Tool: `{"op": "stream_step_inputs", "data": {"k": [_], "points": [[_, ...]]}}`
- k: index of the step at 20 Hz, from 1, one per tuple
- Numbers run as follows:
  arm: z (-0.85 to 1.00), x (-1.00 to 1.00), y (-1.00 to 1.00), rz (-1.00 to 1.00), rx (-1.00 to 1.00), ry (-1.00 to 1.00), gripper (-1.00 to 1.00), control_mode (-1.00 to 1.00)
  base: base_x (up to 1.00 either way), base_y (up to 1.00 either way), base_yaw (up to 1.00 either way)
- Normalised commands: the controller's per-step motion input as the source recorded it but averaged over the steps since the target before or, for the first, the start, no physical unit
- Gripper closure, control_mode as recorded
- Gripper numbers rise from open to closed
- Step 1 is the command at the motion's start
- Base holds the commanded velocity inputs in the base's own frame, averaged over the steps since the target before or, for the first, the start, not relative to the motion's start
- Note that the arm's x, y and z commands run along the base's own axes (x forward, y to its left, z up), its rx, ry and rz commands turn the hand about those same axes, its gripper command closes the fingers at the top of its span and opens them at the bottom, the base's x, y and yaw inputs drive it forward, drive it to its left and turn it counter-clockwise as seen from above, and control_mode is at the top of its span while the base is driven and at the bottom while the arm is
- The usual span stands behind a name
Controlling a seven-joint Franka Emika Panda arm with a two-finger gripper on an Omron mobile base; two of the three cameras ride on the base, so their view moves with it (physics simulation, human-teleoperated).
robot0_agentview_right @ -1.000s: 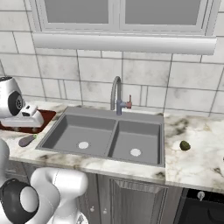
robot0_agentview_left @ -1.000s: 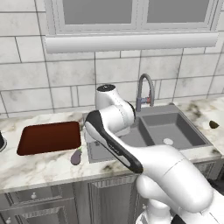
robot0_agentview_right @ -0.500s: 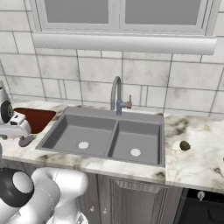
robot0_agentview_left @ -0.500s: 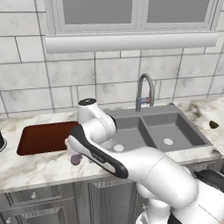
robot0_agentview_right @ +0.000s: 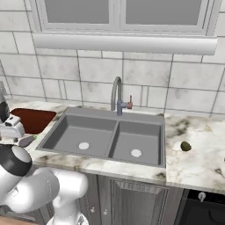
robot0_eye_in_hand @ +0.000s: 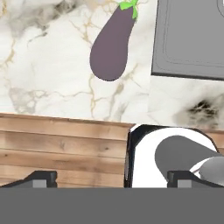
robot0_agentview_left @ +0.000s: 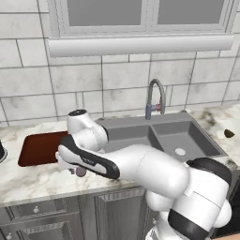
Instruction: Pick up all produce items and place them in the sink. Turn on the sink faucet to wash them. Then turn the sink off and put them in the tray.
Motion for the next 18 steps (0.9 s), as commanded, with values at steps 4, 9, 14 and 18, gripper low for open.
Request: {"op": "stream_step_inputs", "data": {"k": [4,9,14,18], "points": [[-0.2,0.28,0.16,0.0,-0.02,0.07,-1.0,-1.0,0.0,0.0,0.0],[-0.19,0.29,0.05,0.0,-0.02,0.04,-1.0,-1.0,0.0,0.0,0.0],[-0.17,0.3,0.0,0.0,-0.01,0.0,-1.0,-1.0,0.0,0.0,0.0],[-0.2,0.3,0.0,0.0,0.0,0.0,-1.0,-1.0,0.0,0.0,0.0]]}}
